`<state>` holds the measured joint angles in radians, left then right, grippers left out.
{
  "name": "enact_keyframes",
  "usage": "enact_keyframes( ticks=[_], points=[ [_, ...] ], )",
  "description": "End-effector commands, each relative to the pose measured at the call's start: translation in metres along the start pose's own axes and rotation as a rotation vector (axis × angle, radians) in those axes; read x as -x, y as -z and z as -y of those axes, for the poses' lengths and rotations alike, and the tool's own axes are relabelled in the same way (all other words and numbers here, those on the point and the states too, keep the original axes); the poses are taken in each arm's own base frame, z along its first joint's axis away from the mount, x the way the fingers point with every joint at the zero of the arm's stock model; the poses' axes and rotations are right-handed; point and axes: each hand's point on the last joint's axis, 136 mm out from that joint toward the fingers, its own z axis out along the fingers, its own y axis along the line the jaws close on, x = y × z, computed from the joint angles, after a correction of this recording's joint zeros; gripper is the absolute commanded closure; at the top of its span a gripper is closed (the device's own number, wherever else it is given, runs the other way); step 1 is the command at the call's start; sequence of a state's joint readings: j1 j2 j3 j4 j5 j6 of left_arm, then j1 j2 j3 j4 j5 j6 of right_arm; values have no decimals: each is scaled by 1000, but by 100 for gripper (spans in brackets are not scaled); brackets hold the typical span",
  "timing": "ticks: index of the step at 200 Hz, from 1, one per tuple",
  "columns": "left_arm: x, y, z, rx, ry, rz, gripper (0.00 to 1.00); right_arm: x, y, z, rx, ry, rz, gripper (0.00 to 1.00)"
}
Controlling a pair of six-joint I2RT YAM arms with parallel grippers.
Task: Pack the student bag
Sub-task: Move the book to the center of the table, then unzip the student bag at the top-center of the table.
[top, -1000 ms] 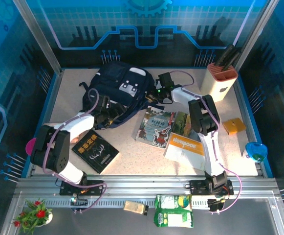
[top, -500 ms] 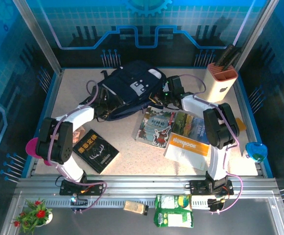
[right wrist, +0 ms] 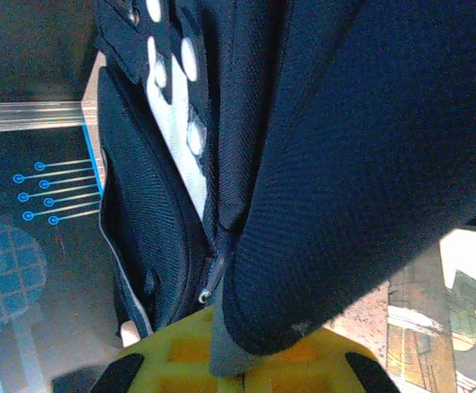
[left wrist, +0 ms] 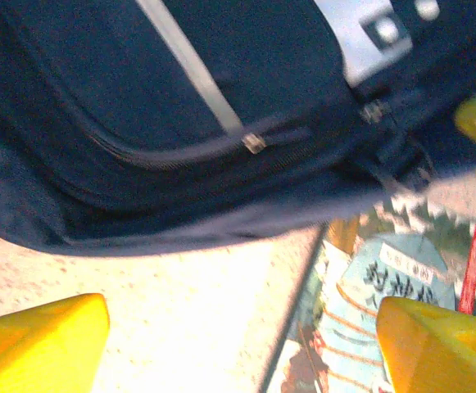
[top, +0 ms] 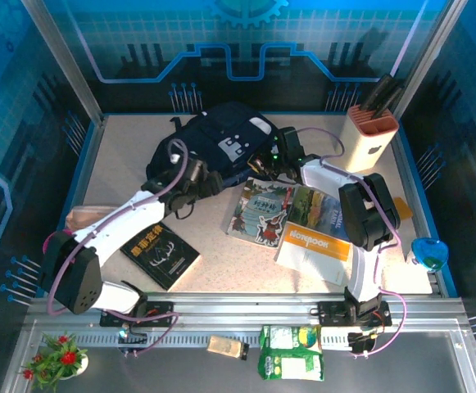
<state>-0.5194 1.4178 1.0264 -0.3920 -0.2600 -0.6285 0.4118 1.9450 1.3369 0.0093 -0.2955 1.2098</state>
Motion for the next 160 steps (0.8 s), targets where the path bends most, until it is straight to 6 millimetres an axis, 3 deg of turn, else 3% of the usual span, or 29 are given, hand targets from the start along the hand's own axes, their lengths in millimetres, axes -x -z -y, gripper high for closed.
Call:
enact_keyframes(
  ticks=[1, 22, 49, 87, 122, 160],
  points=[
    [-8, -7, 25, 6, -71, 6, 18, 3, 15, -52, 129, 40, 16, 98],
    [-18, -24, 52, -15, -107, -21, 28, -2, 17, -57, 149, 33, -4, 98],
    [-19, -47, 68, 39, -145, -6, 44, -5, 23, -64, 171, 36, -17, 98],
    [-13, -74, 66, 119, -118, 44, 58, -5, 32, -73, 196, 53, -21, 98],
    [0, -87, 64, 172, -138, 119, 66, -5, 41, -79, 206, 73, -23, 98],
    [10, -96, 74, 155, -143, 161, 69, -6, 47, -82, 219, 78, -22, 98]
  ],
)
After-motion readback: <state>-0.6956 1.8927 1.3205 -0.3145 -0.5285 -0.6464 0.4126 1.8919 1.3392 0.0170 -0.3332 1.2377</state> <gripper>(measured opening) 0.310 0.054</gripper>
